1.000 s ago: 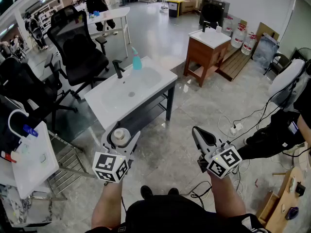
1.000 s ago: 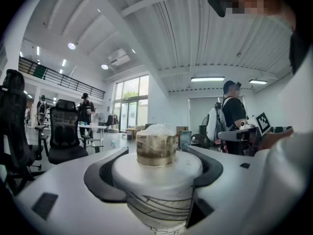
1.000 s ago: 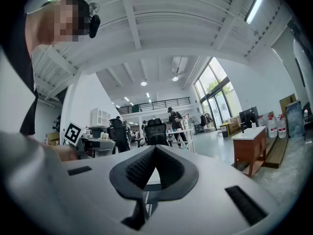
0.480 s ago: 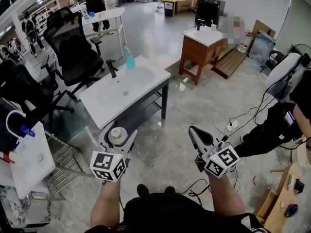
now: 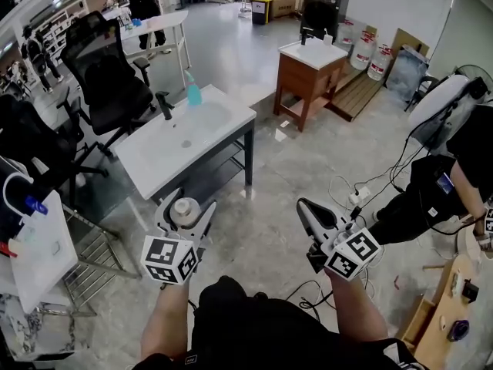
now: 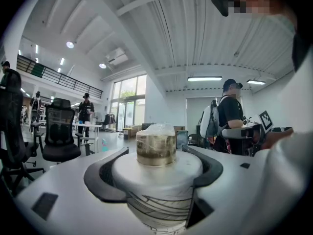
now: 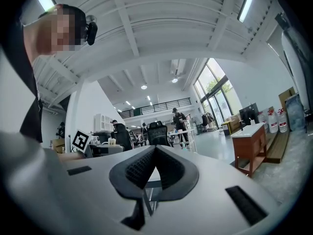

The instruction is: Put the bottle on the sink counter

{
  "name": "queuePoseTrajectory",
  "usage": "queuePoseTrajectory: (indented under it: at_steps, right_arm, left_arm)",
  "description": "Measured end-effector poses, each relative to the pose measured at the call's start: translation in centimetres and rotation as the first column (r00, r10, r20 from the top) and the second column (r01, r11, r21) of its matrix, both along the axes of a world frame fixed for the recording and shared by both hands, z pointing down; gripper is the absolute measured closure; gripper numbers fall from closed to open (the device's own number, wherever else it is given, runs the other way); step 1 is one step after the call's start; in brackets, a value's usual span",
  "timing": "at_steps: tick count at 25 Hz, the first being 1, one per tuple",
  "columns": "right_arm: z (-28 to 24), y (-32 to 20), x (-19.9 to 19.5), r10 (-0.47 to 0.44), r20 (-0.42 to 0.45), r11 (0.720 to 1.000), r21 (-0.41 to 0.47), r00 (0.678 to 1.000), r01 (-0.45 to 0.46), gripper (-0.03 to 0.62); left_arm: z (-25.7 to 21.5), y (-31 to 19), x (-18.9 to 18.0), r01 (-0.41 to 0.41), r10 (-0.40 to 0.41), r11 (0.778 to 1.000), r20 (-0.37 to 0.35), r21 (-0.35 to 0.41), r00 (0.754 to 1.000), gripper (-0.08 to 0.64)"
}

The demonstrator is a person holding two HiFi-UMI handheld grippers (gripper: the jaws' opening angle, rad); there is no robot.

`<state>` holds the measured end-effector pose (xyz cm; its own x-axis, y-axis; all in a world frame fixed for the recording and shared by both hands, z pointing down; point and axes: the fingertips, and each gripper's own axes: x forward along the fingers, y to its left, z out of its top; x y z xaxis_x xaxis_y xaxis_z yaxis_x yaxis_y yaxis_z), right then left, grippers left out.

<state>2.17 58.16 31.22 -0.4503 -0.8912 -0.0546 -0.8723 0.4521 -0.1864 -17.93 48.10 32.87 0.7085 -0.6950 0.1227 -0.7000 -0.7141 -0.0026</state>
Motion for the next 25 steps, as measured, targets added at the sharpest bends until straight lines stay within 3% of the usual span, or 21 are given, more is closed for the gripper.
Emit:
queuePoseTrajectory:
  at_steps: [9, 25]
  right_arm:
    - [1.6, -4.3, 0.9, -0.004, 0.007, 0.999, -0.039, 1.0, 0.005, 0.578]
    - [3.2, -24.2, 0.1, -0.02, -0.001, 0.994, -0.106, 1.0, 0.02, 0.578]
  left_arm:
    - [1.3, -4.0, 2.0, -0.022, 0.023, 1.0, 0.002, -0.016, 1.0, 0.224]
    - [3.0, -23.3, 2.3, -0.048, 0.048, 0.998, -0.002, -0.039, 0.999, 0.224]
